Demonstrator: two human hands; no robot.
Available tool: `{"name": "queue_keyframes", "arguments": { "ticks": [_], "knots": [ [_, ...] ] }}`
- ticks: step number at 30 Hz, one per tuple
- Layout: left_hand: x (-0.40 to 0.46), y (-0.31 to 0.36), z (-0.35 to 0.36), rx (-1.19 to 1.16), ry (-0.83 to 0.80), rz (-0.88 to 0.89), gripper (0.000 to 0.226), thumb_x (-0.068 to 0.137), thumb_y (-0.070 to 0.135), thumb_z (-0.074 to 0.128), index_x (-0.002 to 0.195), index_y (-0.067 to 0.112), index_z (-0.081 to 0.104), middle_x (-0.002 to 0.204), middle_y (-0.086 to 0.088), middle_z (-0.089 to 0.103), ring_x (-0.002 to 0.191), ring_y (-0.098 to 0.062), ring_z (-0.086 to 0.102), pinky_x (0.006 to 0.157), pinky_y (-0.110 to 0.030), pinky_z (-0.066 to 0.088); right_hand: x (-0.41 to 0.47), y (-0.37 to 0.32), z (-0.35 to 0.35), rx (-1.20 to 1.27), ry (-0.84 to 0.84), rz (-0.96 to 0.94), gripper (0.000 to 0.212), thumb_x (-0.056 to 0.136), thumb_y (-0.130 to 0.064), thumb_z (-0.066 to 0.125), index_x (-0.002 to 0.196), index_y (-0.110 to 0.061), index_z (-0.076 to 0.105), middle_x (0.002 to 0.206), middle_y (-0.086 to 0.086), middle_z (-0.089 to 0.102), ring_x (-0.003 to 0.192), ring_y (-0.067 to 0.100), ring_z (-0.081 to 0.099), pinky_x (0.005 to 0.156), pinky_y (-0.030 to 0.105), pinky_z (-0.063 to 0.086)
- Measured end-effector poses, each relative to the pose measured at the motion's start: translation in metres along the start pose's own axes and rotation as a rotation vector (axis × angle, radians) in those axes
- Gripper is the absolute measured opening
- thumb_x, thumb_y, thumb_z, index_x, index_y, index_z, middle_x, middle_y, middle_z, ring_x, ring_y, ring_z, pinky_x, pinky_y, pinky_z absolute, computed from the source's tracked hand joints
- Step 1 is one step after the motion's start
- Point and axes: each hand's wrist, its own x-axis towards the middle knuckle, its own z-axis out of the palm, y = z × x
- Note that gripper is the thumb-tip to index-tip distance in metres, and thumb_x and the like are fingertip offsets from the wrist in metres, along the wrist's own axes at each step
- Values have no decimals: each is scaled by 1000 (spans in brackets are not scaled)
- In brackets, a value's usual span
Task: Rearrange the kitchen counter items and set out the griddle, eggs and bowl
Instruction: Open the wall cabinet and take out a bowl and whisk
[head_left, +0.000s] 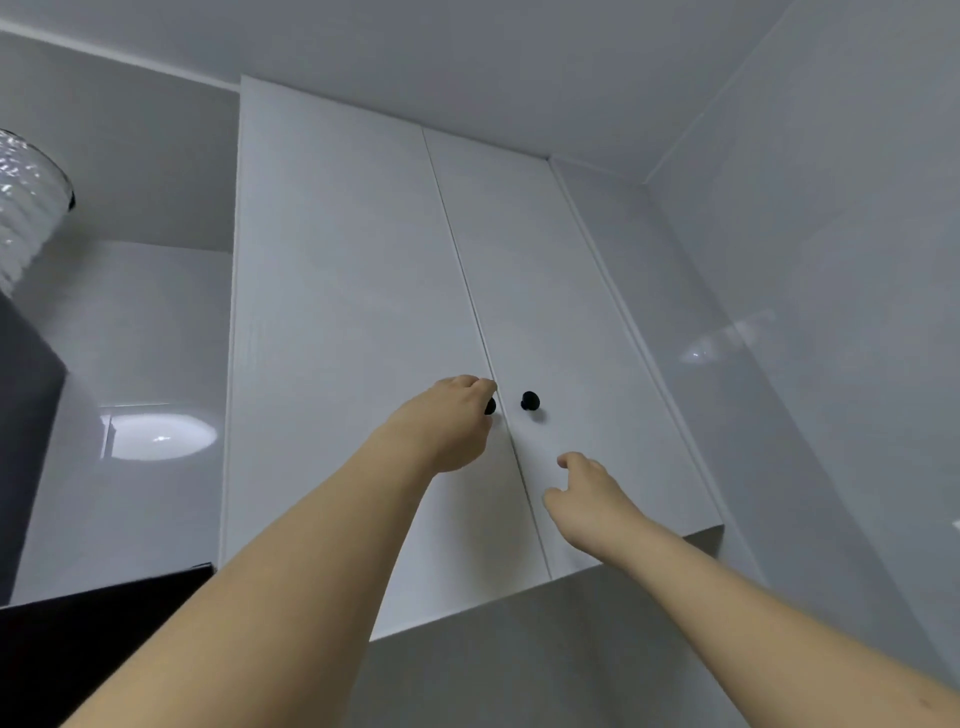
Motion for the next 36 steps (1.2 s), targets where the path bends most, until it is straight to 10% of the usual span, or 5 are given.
{"name": "queue_keyframes", "arguments": {
  "ticks": [11, 26, 32, 36],
  "knots": [
    [48, -10, 26, 117, -73, 20, 39, 95, 6, 36, 129, 16, 52, 129, 2, 49, 122, -22, 43, 97, -41, 44, 25, 34, 30, 21, 17, -51, 53, 95, -18, 36, 147, -17, 28, 151, 3, 23, 138, 26, 21, 112, 34, 23],
    [63, 2, 13, 223, 2, 45, 30, 83, -3, 39, 94, 13, 62, 106, -8, 59, 100, -29, 55, 84, -40, 49, 27, 25, 38, 67, 98, -70, 39, 99, -27, 29, 127, -31, 55, 133, -5, 48, 125, 23, 34, 103, 34, 27],
    [63, 9, -5, 167, -36, 22, 33, 85, 5, 41, 103, 15, 67, 107, -2, 60, 98, -25, 58, 86, -39, 53, 20, 18, 28, 474, 19, 44, 31, 96, -22, 35, 69, -18, 51, 69, -1, 50, 63, 17, 45, 60, 27, 37],
    [58, 18, -21, 142, 13, 34, 19, 83, 15, 43, 68, 9, 54, 75, -5, 56, 67, -23, 47, 58, -30, 45, 12, 6, 16, 587, -21, 95, 28, 98, -22, 37, 73, -14, 46, 66, 0, 40, 61, 17, 37, 57, 27, 30]
  ]
}}
